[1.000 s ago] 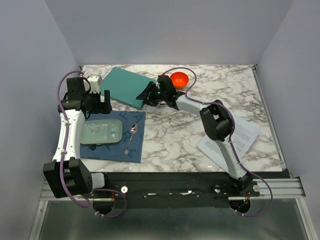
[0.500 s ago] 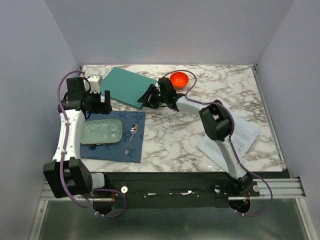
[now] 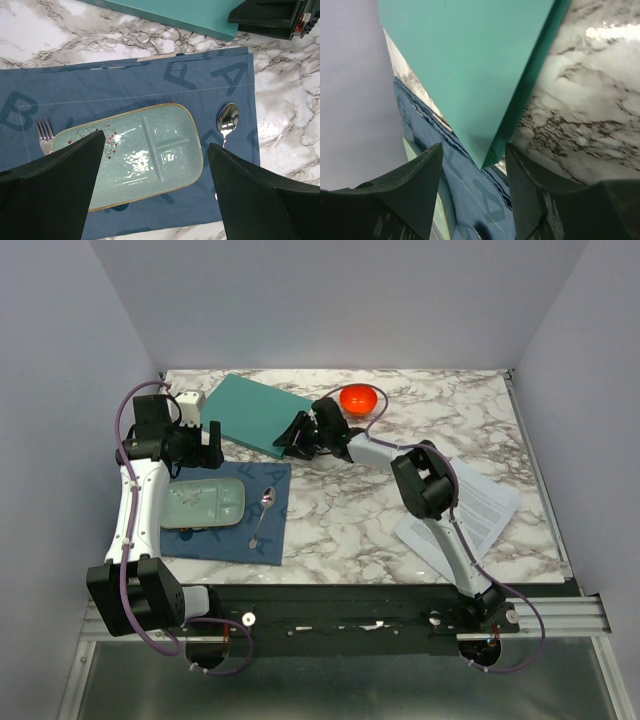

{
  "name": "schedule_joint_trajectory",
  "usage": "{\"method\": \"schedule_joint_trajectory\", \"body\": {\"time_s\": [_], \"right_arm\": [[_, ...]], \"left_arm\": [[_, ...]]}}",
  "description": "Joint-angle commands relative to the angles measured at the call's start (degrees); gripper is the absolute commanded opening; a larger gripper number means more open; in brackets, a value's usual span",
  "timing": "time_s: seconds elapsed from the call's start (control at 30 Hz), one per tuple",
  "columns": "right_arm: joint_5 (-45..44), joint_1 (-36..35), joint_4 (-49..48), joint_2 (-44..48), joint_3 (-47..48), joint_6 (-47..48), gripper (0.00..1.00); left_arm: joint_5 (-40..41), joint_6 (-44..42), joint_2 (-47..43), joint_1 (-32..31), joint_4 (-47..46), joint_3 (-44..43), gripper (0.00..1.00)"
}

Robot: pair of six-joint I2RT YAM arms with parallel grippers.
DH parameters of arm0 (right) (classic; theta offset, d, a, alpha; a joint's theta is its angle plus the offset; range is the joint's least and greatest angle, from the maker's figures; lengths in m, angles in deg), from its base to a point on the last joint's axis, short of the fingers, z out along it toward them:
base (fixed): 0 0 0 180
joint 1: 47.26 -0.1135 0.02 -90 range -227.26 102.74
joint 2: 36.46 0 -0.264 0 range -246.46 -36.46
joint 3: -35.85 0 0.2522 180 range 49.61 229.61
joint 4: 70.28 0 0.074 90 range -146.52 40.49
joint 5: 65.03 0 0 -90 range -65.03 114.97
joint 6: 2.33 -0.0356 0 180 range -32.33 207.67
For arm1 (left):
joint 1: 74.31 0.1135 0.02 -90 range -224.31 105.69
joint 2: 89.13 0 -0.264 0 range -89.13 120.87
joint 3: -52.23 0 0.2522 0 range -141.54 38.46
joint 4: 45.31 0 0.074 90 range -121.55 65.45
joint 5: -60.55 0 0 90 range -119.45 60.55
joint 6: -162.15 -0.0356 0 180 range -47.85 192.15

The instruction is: Put the files into the folder

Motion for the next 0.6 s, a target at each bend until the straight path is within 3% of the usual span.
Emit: {"method": "schedule_joint_trajectory", "body": {"time_s": [0.0,0.3,0.57], "right_arm": [[0.53,-0.43,1.14,-2.54,3.45,-1.33,0.6],[1.59,-0.52,-2.46,-4.12,3.54,-5.1,0.48],[0.89,-0.78,-6.68,-4.74,1.78,-9.15,0.31]], "left_arm": [[-1.52,-1.0,-0.89,0.5,-0.12,-0.22,0.99],[-0.46,-2.14,-1.42,0.76,-1.08,1.63,0.99],[0.15,-3.81,-2.56,1.29,-1.17,3.03,0.99]]}}
